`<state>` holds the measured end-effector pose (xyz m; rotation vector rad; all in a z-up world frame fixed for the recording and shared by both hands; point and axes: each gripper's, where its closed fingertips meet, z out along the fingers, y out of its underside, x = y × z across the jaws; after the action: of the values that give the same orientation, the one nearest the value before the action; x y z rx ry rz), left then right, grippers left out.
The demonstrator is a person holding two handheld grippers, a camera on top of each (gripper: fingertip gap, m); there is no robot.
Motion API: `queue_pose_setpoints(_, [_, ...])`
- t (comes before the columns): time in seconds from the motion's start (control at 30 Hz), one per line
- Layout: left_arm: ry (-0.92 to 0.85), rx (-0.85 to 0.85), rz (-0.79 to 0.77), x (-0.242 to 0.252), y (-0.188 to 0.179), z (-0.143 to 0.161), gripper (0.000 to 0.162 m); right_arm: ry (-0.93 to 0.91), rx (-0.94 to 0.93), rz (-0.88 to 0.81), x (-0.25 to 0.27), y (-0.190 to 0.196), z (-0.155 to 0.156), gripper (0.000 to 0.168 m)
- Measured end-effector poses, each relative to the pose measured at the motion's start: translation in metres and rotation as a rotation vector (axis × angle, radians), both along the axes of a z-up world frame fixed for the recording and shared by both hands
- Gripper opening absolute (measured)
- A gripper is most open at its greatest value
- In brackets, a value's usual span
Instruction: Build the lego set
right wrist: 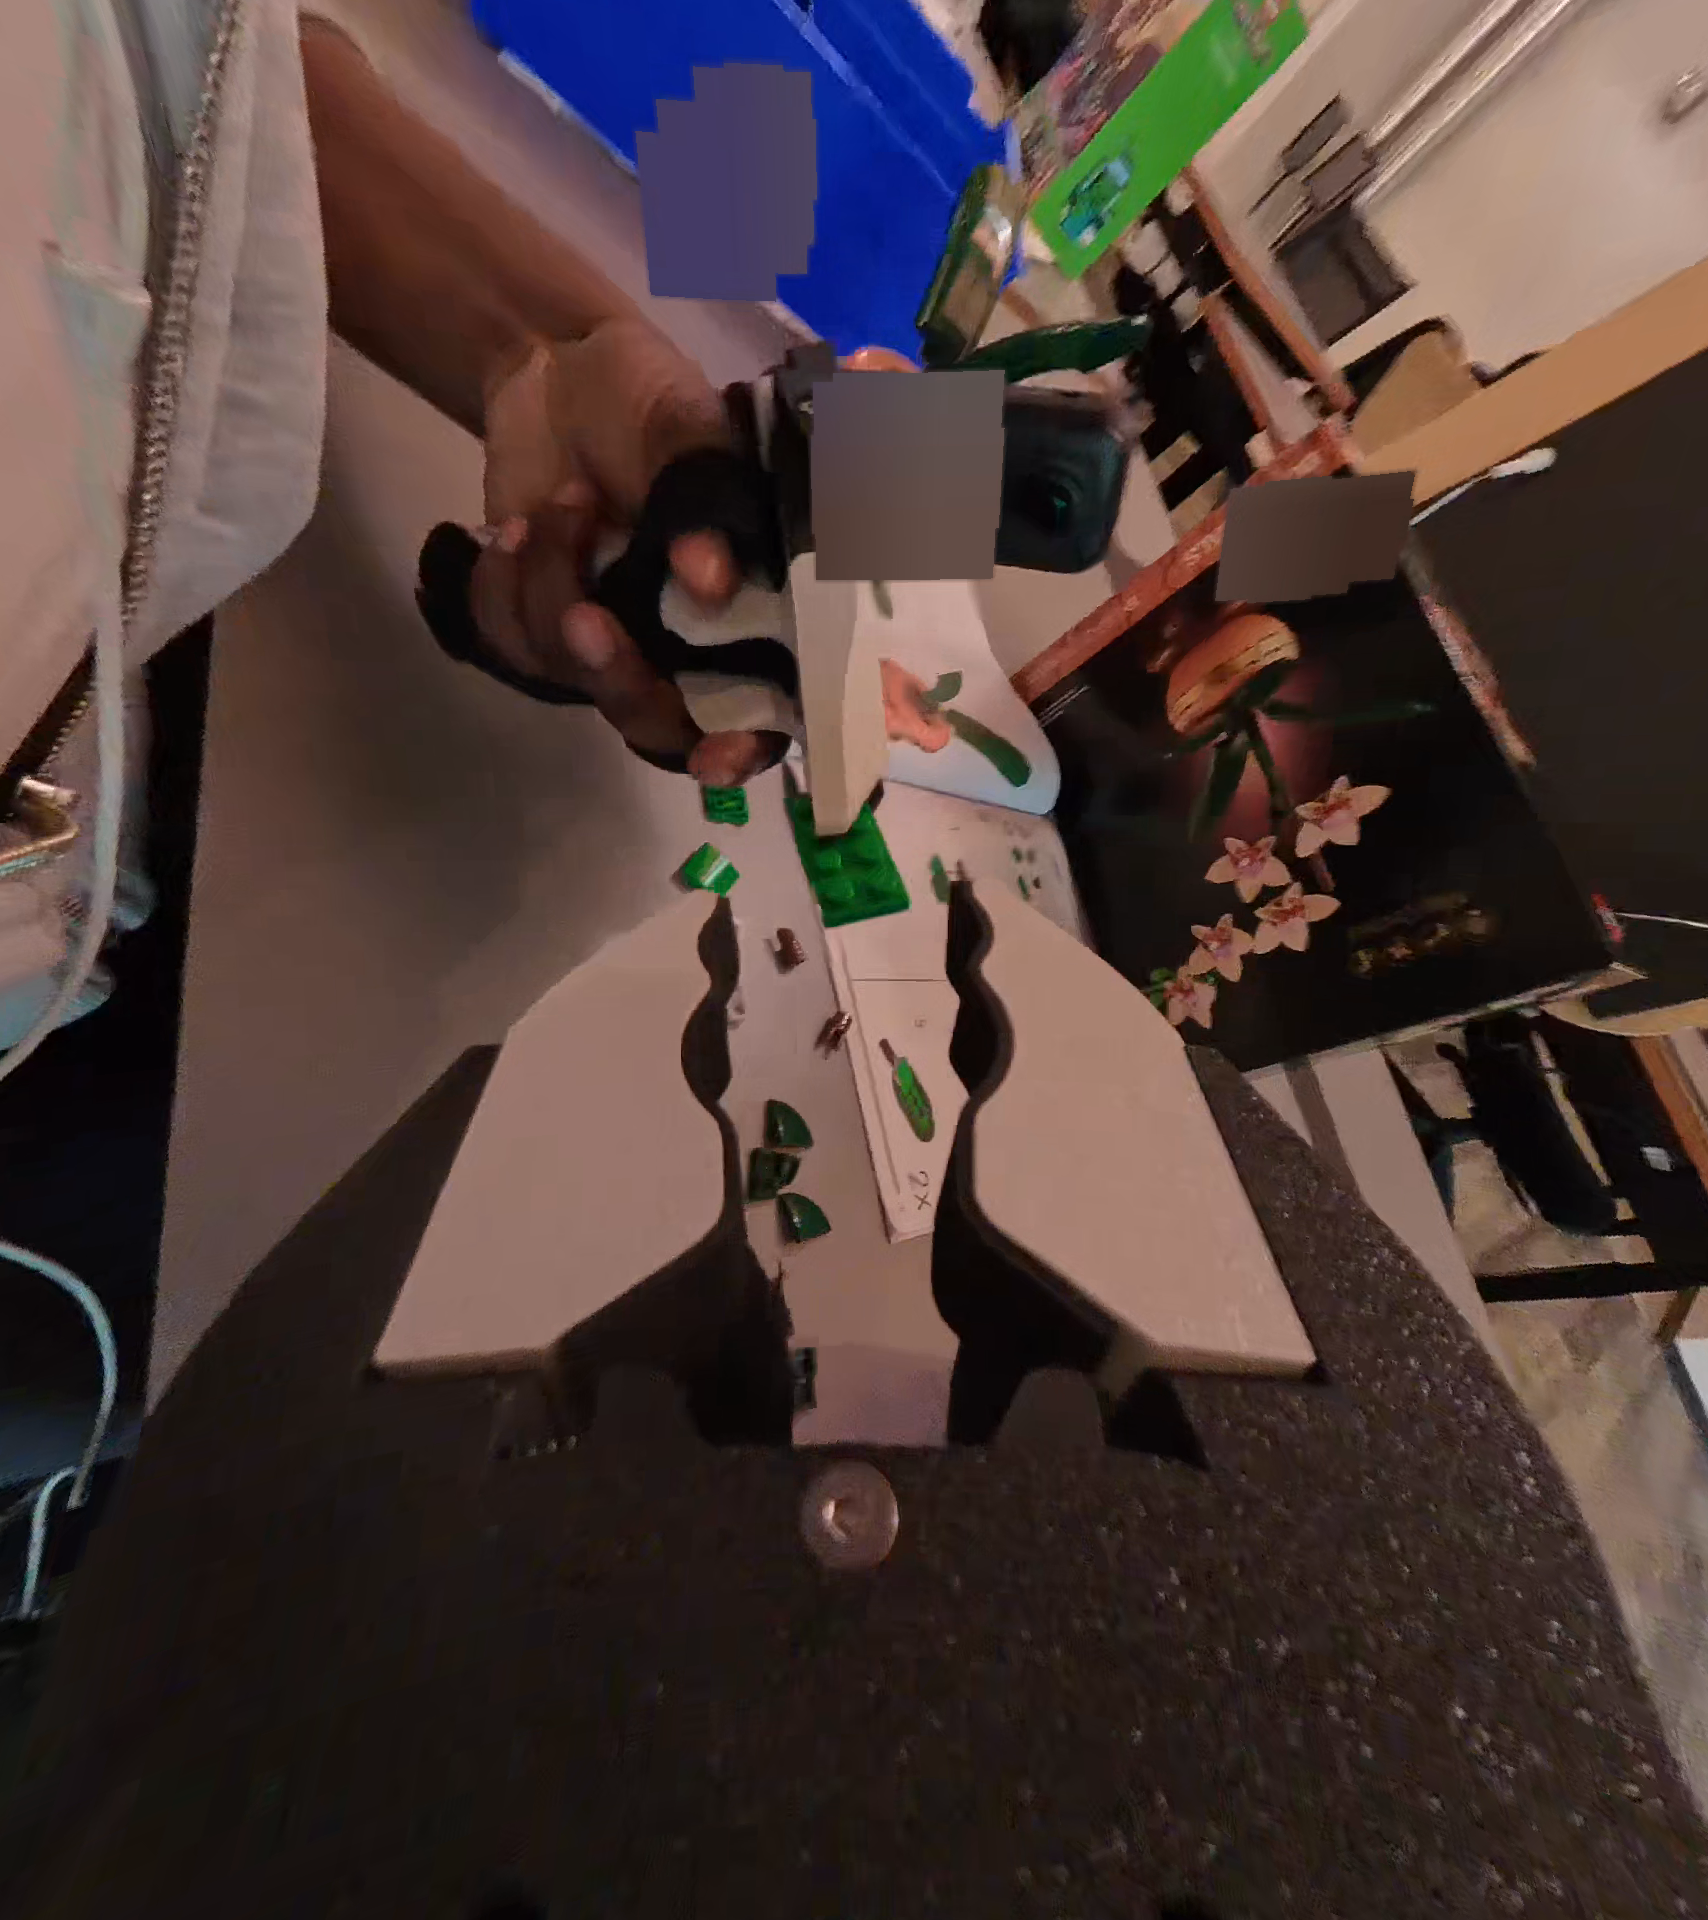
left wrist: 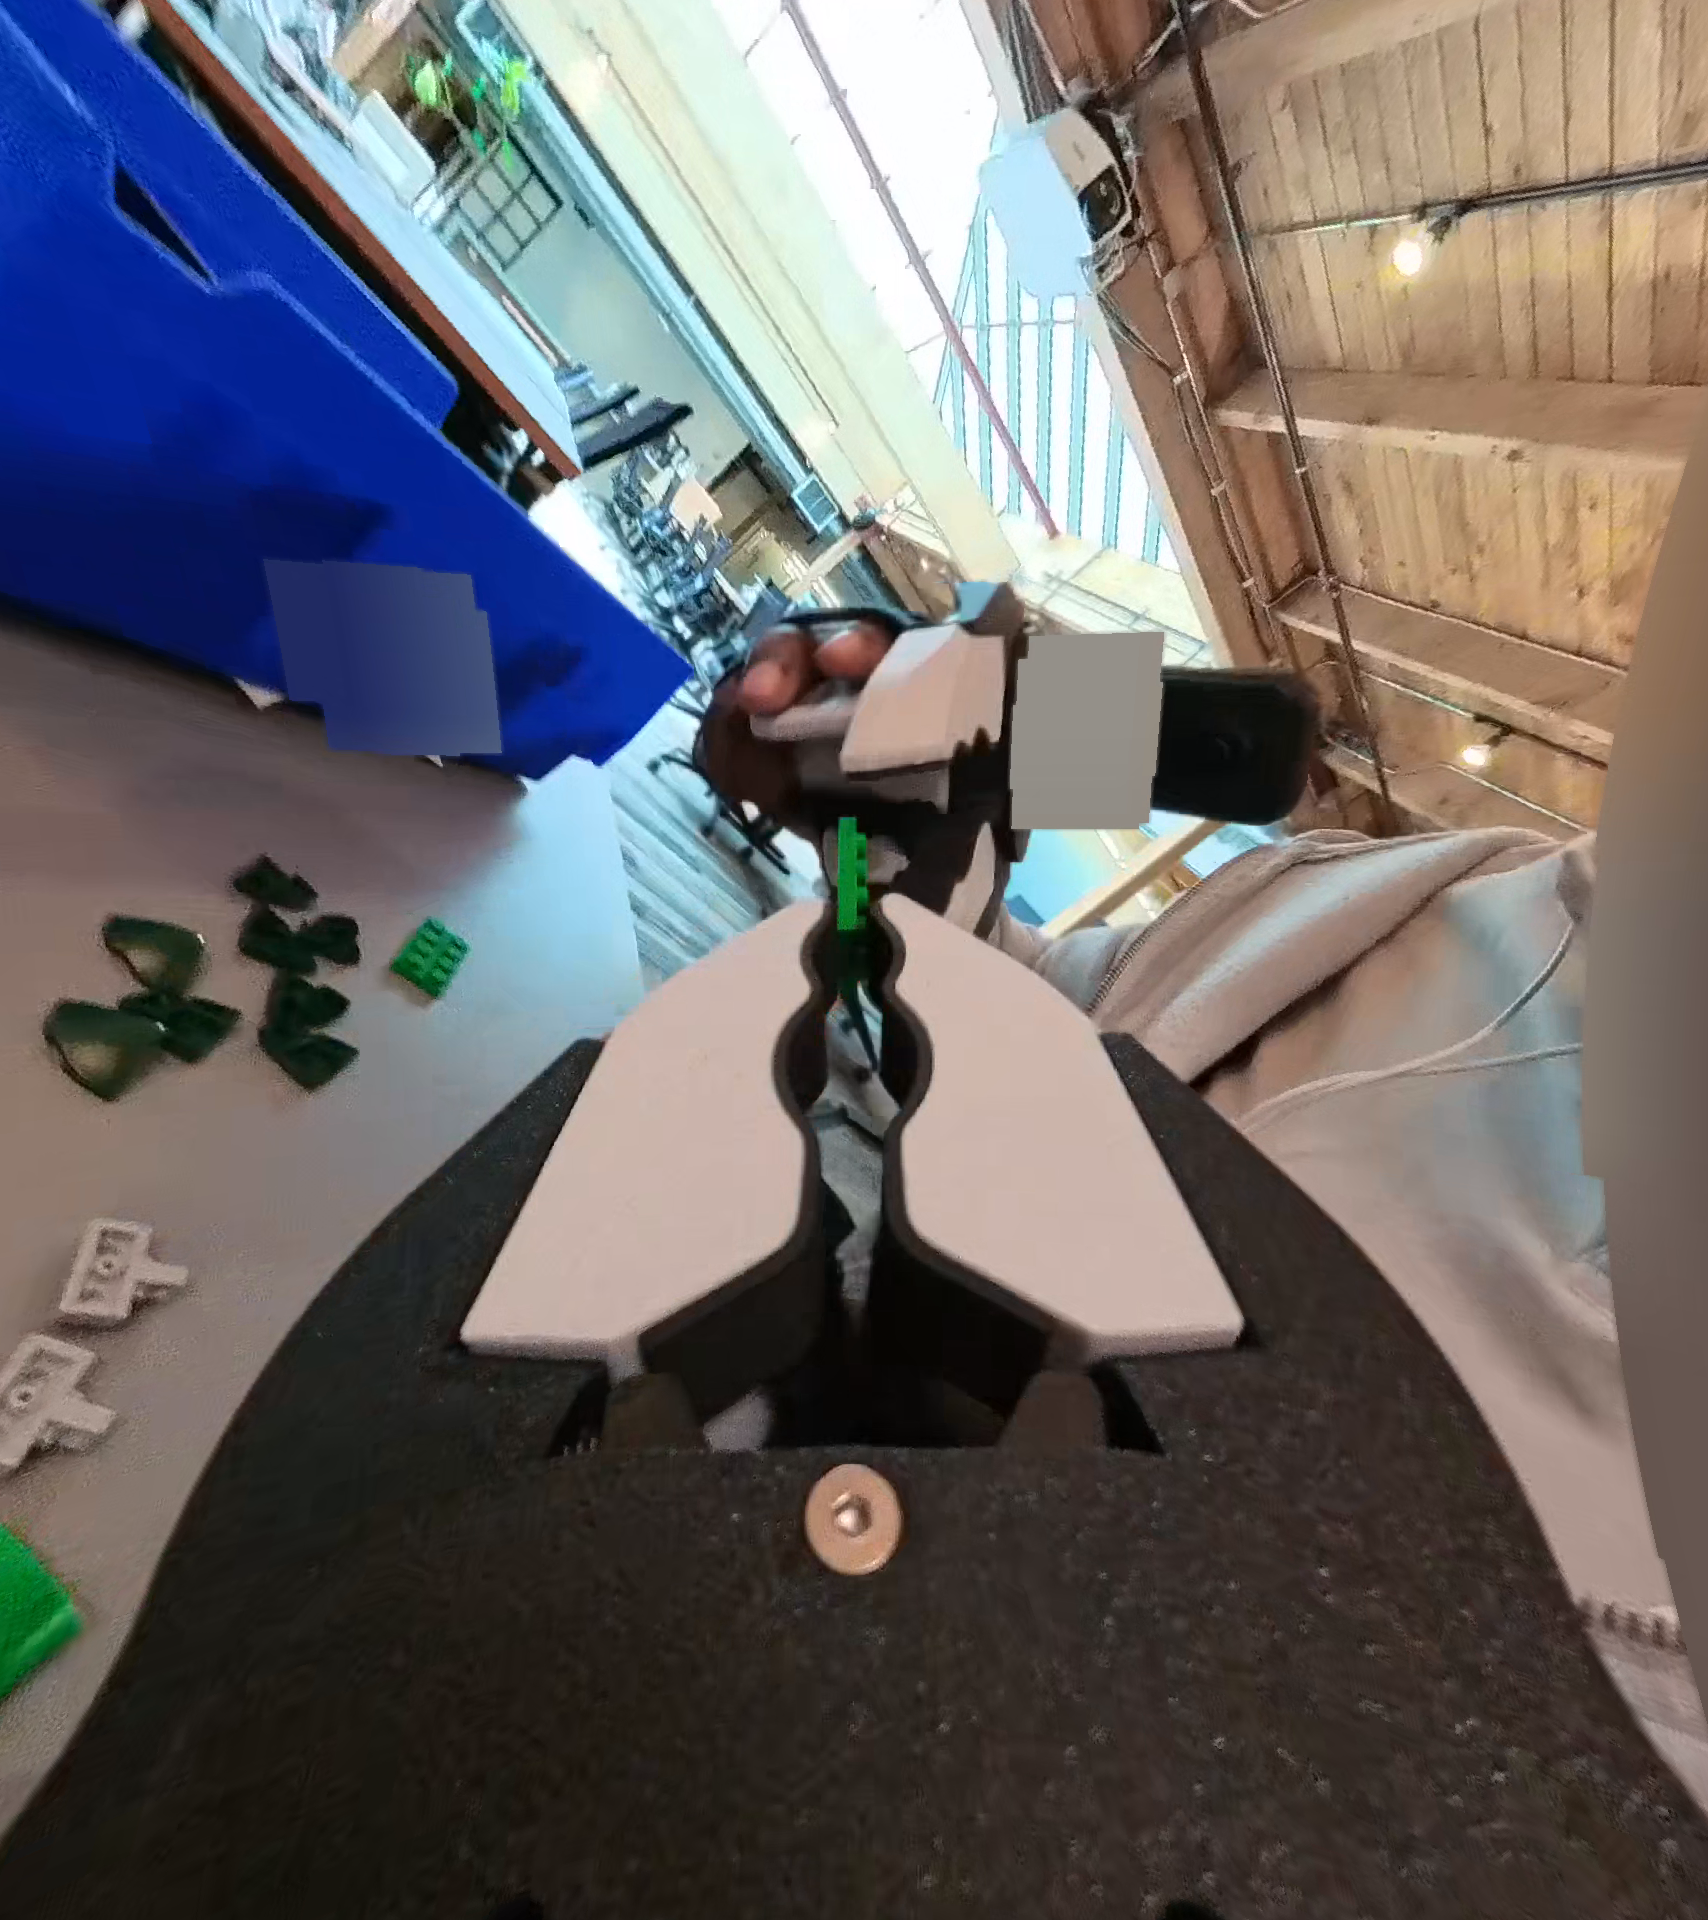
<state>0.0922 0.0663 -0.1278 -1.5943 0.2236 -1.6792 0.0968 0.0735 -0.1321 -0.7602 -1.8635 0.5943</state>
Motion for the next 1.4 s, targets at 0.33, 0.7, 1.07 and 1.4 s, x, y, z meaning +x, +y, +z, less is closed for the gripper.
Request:
queue_pose_setpoints(0.33, [0.209,0.049,-0.033,0.005,-0.005,-0.023,0.03,-0.239,-0.109,-0.111,0.024,0.018,-0.037,0.015])
queue_pose_setpoints(0.7, [0.639,0.485,0.416,-0.056,0.013,-0.021,0.049,-0.559,-0.42,-0.44,0.087,0.052,-0.123,0.021])
queue_pose_setpoints(1.07, [0.703,0.573,0.632,-0.09,0.016,-0.013,0.052,0.276,-0.26,-0.67,0.06,0.108,-0.038,0.035])
queue_pose_setpoints(1.4, [0.755,0.56,0.851,-0.124,0.029,-0.013,0.02,0.486,-0.364,-0.776,0.074,0.139,-0.032,0.004])
